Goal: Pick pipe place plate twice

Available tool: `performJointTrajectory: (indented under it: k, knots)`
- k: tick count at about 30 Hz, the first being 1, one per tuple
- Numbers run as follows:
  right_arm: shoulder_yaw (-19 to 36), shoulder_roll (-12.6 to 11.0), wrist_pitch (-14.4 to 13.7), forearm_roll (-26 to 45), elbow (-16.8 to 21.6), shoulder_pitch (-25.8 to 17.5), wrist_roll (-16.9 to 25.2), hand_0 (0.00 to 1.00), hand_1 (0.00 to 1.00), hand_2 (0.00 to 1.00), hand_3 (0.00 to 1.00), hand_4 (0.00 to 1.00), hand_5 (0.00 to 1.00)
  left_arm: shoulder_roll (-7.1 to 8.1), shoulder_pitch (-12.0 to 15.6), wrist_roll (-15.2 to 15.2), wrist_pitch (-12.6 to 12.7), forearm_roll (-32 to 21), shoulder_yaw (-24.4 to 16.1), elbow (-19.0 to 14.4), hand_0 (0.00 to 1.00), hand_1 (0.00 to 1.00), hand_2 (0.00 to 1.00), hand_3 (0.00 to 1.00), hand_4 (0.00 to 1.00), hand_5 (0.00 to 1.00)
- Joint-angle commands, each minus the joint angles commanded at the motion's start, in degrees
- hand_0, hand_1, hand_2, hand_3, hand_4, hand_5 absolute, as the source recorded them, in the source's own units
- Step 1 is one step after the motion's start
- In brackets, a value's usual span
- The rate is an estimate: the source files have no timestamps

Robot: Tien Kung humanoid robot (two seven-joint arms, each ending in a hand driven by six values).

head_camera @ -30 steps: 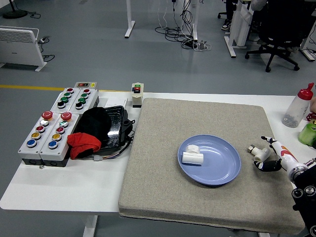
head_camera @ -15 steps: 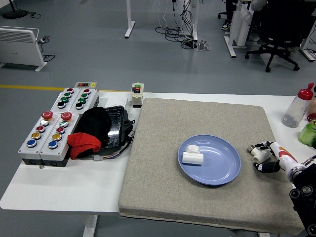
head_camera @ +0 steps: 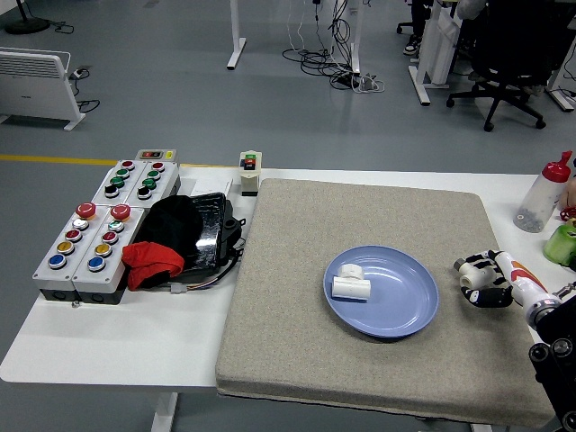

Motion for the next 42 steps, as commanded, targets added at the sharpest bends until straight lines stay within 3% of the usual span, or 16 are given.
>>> performJointTrajectory:
  k: [2,10,11,16,17,22,23,28,29,38,42]
  knots:
    - [-0.4,-0.1,-0.1,0.2,0.8,-0.1,0.0,0.349,0.470,0.534,0.632,0.575,0.183,-0.01,0.0,0.0,0.0,0.0,0.0,0.0,0.692,0.665,0.681,0.613,0.249,0.998]
    - [-7.5,-1.3,0.7,3.5,9.9,-1.7,-0.8,0.354,0.473,0.534,0.637,0.595,0.208,0.04,-0.1,-0.1,0.0,-0.3,0.2,0.0,0.692,0.665,0.681,0.612,0.249,0.998]
    - [-8.7,-1.5,1.0,3.9,10.9,-1.9,-1.0,0.435,0.529,0.547,0.639,0.573,0.177,0.05,-0.1,-0.1,0.0,-0.3,0.3,0.0,0.692,0.664,0.681,0.612,0.249,0.998]
    - [-13.6,-1.7,2.1,4.0,13.6,-2.7,-1.7,0.435,0.529,0.547,0.639,0.573,0.177,0.05,-0.1,-0.1,-0.1,-0.4,0.3,0.0,0.692,0.664,0.681,0.612,0.249,0.998]
    - [-14.1,-1.7,2.4,3.8,13.8,-2.8,-1.8,0.651,0.683,0.685,0.703,0.594,0.191,0.05,-0.1,-0.1,-0.1,-0.3,0.3,0.0,0.692,0.665,0.681,0.612,0.249,0.998]
    - [-16.1,-1.8,4.9,1.2,14.5,-2.9,-2.2,0.651,0.683,0.685,0.703,0.594,0.191,0.04,-0.1,-0.2,-0.1,-0.4,0.4,0.0,0.692,0.665,0.681,0.612,0.249,0.998]
    - [-16.1,-1.8,4.9,1.1,14.5,-2.9,-2.1,0.949,0.912,0.998,0.924,0.766,0.329,0.04,-0.1,-0.2,-0.1,-0.4,0.4,0.0,0.692,0.664,0.681,0.613,0.249,0.998]
    - [-15.5,-1.9,2.7,1.8,15.0,-2.9,-0.5,0.949,0.912,0.998,0.924,0.766,0.329,0.03,-0.2,-0.2,-0.1,-0.7,0.6,0.0,0.692,0.664,0.681,0.613,0.249,0.998]
    - [-15.3,-1.9,2.5,2.6,15.3,-2.9,0.0,0.988,0.928,0.998,0.976,0.784,0.334,0.02,-0.2,-0.2,-0.1,-0.6,0.5,0.0,0.692,0.665,0.681,0.613,0.249,0.998]
    - [-14.1,-2.2,2.4,5.0,17.3,-3.5,0.2,0.997,0.929,0.998,0.978,0.785,0.336,0.03,-0.2,-0.1,-0.1,-0.3,0.3,0.0,0.692,0.664,0.681,0.613,0.250,0.998]
    - [-12.5,-2.2,0.0,5.6,18.1,-3.5,0.7,0.998,0.928,0.998,0.975,0.769,0.332,0.01,-0.1,-0.1,-0.1,-0.4,0.3,0.0,0.692,0.664,0.681,0.613,0.251,0.998]
